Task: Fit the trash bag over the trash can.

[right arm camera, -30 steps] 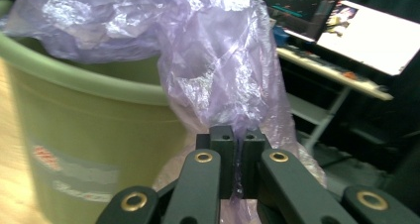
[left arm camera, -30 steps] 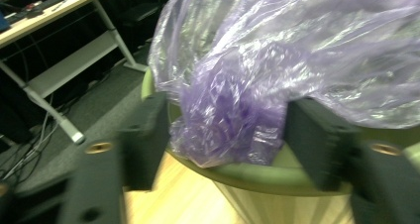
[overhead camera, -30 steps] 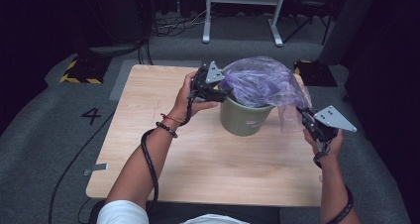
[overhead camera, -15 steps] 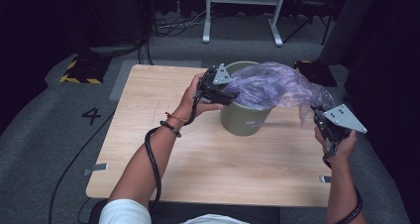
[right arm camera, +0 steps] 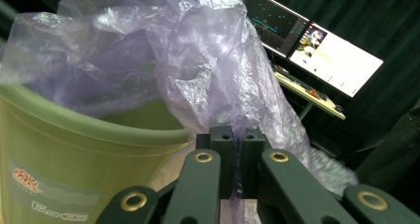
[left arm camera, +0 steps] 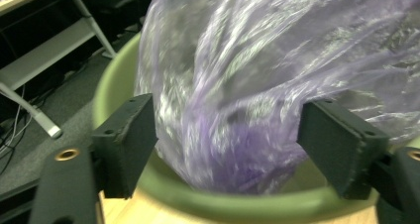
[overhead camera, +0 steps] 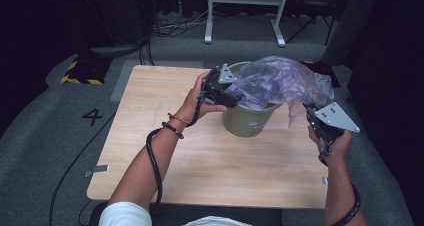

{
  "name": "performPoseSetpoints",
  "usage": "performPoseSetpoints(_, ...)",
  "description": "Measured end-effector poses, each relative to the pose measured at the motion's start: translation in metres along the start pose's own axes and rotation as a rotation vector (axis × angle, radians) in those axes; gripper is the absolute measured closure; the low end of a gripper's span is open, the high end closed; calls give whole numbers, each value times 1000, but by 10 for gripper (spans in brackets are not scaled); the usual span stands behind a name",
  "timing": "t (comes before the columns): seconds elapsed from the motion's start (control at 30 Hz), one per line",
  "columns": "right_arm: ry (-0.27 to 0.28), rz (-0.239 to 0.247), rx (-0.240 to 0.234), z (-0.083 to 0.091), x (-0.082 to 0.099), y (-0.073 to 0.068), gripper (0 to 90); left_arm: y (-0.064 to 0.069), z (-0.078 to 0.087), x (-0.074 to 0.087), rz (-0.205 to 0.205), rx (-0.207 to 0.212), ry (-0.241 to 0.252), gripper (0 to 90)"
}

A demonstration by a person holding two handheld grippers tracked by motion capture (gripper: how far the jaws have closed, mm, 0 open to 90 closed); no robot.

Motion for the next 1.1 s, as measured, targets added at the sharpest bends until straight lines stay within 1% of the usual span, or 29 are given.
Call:
performPoseSetpoints(0.03,2,-1,4,0,0,1,893,2,-2,-1,-2,5,1,195)
performPoseSetpoints(0.07,-1,-5,8,1,0,2,893,4,-3,-1,1,14,13,180)
performPoseSetpoints(0.1,-11,-5,17,1,0,3,893,4,-3,-1,0,23,19,170)
performPoseSetpoints(0.13,-17,-10,26,2,2,4,893,5,-3,-1,9,30,30,164)
performPoseSetpoints(0.2,-19,-30,33,4,4,8,893,4,-1,1,10,53,45,159)
performPoseSetpoints(0.23,-20,-27,28,4,5,9,893,2,0,2,12,59,45,160)
performPoseSetpoints(0.27,-28,-16,33,5,5,9,893,0,1,3,11,48,42,159)
performPoseSetpoints(0.33,-32,-6,35,5,3,10,892,-5,6,4,20,52,57,158)
performPoseSetpoints(0.4,-43,-5,50,2,-2,10,893,-9,11,5,24,42,67,158)
performPoseSetpoints(0.43,-40,-5,48,1,-4,10,893,-10,14,6,27,34,76,158)
performPoseSetpoints(0.47,-48,-8,57,-1,-7,10,894,-12,18,6,38,30,88,158)
performPoseSetpoints(0.5,-56,-18,71,-3,-9,10,895,-15,22,7,55,47,104,158)
performPoseSetpoints(0.53,-58,-27,77,-4,-10,11,895,-18,26,8,65,62,111,158)
performPoseSetpoints(0.63,-85,-50,105,-10,-11,14,896,-23,33,12,76,67,119,158)
performPoseSetpoints(0.7,-88,-47,108,-13,-11,15,896,-24,37,14,78,65,123,158)
performPoseSetpoints(0.77,-89,-26,106,-15,-13,12,895,-24,41,15,83,82,134,158)
performPoseSetpoints(0.83,-72,-4,87,-16,-16,8,894,-21,45,13,88,98,153,159)
performPoseSetpoints(0.87,-69,7,75,-18,-19,5,894,-18,46,12,85,106,155,159)
performPoseSetpoints(0.93,-57,34,57,-20,-24,-1,894,-9,47,8,60,116,163,159)
performPoseSetpoints(0.97,-51,42,52,-21,-26,-3,893,-2,47,4,38,125,167,159)
performPoseSetpoints(1.07,-22,79,4,-23,-36,-13,891,15,46,-5,-8,142,172,160)
performPoseSetpoints(1.1,-16,87,-10,-23,-38,-15,890,23,45,-9,-33,146,172,160)
Point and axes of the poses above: each handheld gripper's, and its own axes: z roughly backward along the jaws, x roughly out of its underside, y roughly to its right, the point moved 2 cm from there along -z, roughly forward along the jaws, and after that the axes turned 12 degrees about z, right-handed, at the moved point
